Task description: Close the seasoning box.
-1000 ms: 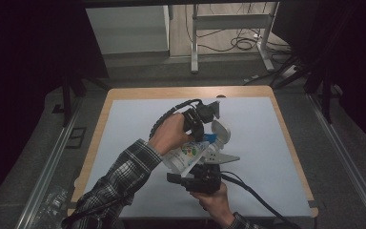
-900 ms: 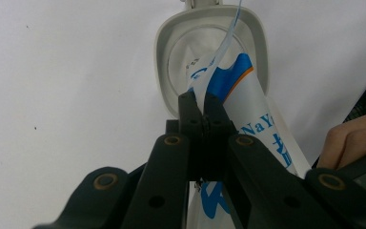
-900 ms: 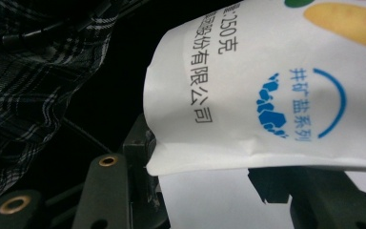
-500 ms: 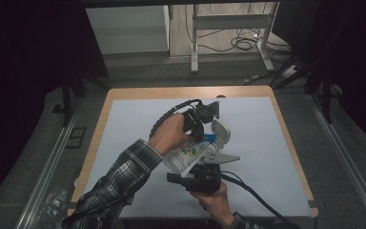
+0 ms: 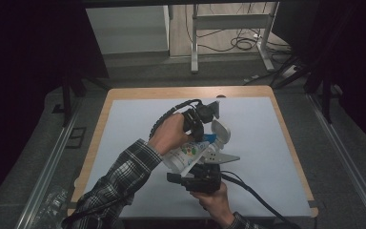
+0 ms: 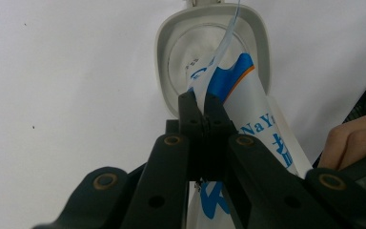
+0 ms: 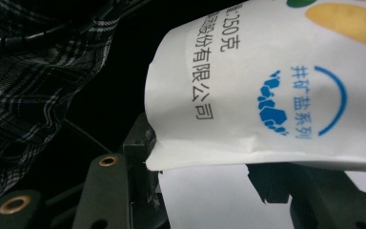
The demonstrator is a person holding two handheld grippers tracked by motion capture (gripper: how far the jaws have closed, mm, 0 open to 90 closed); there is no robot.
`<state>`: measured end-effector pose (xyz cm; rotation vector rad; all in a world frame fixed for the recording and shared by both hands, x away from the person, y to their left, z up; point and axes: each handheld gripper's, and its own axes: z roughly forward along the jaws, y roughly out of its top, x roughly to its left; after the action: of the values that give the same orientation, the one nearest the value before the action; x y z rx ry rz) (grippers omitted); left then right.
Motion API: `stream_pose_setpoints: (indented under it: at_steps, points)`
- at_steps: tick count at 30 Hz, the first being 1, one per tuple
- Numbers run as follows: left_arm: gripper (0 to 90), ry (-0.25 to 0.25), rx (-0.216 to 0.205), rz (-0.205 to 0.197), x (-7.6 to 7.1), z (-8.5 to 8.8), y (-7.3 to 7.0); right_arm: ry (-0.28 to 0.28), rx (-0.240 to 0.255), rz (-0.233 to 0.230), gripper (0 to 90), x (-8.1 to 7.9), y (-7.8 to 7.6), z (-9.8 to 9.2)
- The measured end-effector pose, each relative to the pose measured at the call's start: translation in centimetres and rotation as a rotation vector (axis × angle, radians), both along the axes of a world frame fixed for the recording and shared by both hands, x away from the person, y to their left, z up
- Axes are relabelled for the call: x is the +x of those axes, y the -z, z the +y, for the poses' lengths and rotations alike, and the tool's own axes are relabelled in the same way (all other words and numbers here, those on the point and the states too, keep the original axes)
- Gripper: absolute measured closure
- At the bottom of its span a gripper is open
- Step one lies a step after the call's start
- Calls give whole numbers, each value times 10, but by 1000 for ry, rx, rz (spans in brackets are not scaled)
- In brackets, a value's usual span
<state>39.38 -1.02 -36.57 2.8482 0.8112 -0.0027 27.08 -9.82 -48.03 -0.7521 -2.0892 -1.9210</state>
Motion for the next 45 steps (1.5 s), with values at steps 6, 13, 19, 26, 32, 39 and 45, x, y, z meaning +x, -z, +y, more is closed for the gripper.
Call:
stream_pose_setpoints:
  at_steps: [6,13,19,26,32,39,45]
  points:
    - [897,0,1,0,0,0,0,-1,0,1,498,0,0,0]
    - [897,0,2,1,0,0,0,-1,2,2,498,0,0,0]
    - [897,-2,1,1,0,0,0,-1,2,2,498,0,0,0]
    - [897,-1,2,1,0,0,0,-2,3,3,498,1,-1,-1]
    - [897,-3,1,2,0,0,1,-2,4,9,498,0,-1,-1]
    - [898,-2,2,0,0,0,1,-1,8,2,498,1,-2,-1]
    - [898,-3,1,0,0,0,1,1,10,2,498,1,-2,-1]
